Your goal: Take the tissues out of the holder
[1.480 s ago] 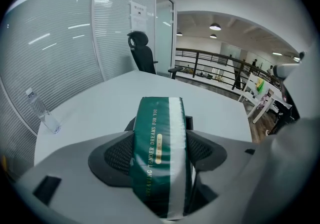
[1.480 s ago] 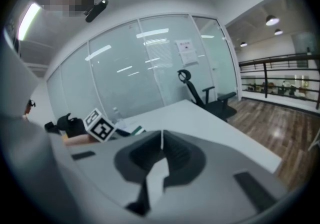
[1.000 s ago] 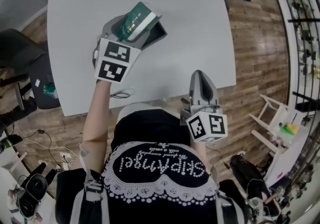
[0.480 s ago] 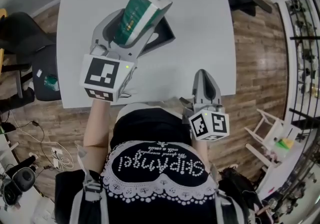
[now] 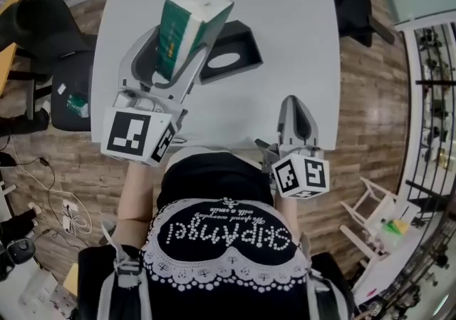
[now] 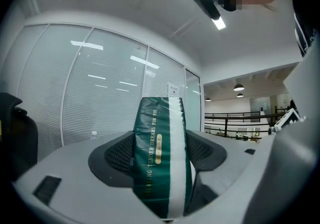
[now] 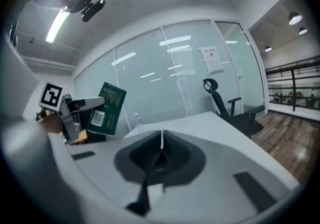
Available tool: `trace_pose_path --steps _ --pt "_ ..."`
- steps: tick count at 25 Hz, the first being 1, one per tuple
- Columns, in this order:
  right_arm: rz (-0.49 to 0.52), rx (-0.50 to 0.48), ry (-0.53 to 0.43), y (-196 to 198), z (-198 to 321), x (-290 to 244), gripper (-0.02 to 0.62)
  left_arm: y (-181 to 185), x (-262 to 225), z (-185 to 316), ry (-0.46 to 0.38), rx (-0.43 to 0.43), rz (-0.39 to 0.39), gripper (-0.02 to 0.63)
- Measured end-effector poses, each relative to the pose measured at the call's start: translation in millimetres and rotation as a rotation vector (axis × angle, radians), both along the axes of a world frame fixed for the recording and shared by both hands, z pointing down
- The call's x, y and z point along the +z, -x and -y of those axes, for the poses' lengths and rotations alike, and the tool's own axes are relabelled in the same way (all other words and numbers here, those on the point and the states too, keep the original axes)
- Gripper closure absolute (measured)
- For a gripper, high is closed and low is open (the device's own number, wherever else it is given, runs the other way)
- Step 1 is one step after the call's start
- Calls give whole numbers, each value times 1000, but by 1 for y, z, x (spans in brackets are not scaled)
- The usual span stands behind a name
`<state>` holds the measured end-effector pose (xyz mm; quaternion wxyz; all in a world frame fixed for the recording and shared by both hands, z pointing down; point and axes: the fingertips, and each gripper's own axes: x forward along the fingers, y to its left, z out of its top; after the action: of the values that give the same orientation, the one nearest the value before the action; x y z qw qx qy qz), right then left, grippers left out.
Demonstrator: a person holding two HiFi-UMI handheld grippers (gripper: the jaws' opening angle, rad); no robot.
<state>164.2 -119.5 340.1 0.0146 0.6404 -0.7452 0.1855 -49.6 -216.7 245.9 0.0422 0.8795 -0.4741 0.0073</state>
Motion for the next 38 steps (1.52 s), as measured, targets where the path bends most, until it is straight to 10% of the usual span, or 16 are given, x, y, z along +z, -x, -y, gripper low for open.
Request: trace_pose_path --steps 10,38 --pt "-8 -27 -16 10 10 -9 561 64 7 -37 43 -150 -105 268" --pt "-101 41 -24 -27 -1 -20 561 46 61 -94 148 -140 -96 268"
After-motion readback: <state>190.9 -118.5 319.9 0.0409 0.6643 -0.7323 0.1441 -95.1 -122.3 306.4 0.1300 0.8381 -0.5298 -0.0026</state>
